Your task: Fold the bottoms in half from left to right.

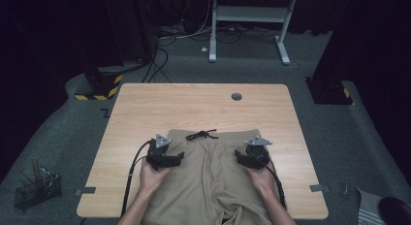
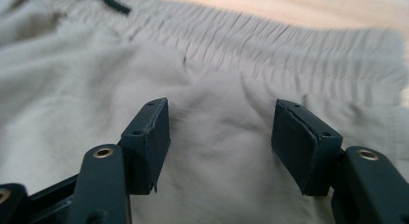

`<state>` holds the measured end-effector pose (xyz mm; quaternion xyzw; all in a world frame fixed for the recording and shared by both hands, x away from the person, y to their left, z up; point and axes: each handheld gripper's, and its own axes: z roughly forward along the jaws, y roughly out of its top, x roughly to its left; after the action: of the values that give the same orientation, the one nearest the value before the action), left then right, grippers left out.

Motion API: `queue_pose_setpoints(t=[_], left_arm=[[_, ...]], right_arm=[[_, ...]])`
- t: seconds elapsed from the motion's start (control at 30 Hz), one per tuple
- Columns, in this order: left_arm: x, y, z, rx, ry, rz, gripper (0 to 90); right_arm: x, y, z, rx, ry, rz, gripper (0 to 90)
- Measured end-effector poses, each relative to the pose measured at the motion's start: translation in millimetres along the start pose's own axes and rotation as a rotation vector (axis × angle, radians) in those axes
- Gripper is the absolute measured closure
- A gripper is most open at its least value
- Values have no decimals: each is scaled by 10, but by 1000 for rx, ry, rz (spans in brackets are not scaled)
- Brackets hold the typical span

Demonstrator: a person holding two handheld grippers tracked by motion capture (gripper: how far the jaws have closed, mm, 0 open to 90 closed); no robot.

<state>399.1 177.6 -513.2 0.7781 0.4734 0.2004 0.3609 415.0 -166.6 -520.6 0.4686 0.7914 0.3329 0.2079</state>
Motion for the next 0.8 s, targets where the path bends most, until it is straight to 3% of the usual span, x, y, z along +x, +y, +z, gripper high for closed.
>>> queue_pose_setpoints(t=[0.1, 0.27, 0.4, 0.5, 0.57, 0.67, 0.8], left_arm=[[-30, -19, 91, 55, 12, 30, 201], [28, -35, 57, 55, 13, 17, 214], [139, 29, -28, 25, -2, -40, 224], [231, 81, -76, -20, 18, -70, 230], [307, 128, -67, -7, 42, -86, 205], [374, 161, -58, -20, 46, -104, 217], [476, 211, 77, 44, 28, -129, 199]], right_arm=[[11, -19, 0, -4, -1, -6, 381], [5, -47, -20, -11, 4, -13, 381], [6, -47, -19, -12, 4, -13, 381], [6, -47, -19, -12, 4, -13, 380], [6, -47, -19, -12, 4, -13, 380], [6, -48, -19, -12, 4, -13, 380], [7, -48, -19, -12, 3, -13, 380]])
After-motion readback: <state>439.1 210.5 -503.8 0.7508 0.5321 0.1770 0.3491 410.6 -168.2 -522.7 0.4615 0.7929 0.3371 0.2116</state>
